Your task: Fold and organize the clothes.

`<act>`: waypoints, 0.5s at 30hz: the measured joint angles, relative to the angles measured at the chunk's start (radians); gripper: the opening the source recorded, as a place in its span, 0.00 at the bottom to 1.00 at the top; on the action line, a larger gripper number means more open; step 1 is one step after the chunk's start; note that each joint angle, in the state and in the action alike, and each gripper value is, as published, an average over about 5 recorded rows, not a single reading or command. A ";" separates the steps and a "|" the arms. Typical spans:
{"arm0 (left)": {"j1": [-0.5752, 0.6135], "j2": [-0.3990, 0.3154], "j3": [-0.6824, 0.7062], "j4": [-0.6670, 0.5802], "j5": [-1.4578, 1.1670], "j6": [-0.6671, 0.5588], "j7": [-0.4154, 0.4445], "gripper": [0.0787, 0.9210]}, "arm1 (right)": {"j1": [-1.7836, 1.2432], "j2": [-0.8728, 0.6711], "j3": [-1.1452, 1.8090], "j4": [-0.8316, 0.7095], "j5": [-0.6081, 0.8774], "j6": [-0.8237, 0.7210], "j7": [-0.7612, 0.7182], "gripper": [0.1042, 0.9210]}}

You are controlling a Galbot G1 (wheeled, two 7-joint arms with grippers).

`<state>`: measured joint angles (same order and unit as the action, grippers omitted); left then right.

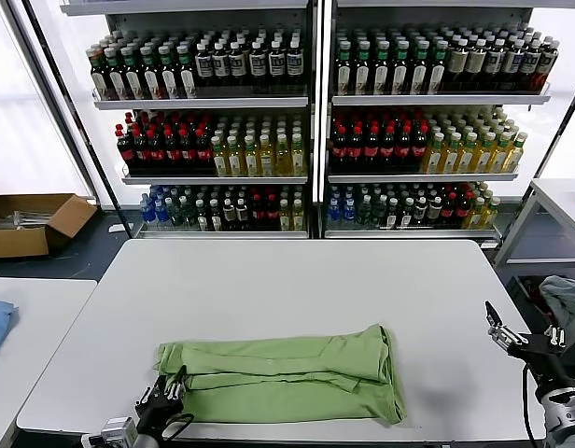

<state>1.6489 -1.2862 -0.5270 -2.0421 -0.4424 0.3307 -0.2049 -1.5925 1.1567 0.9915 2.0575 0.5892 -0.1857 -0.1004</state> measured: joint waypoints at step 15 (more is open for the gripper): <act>-0.011 0.054 -0.080 -0.003 -0.030 -0.018 0.032 0.02 | 0.010 -0.005 0.004 0.013 0.003 -0.001 0.003 0.88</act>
<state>1.6379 -1.2327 -0.6068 -2.0455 -0.4724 0.3127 -0.1730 -1.5829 1.1512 0.9957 2.0704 0.5920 -0.1868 -0.0974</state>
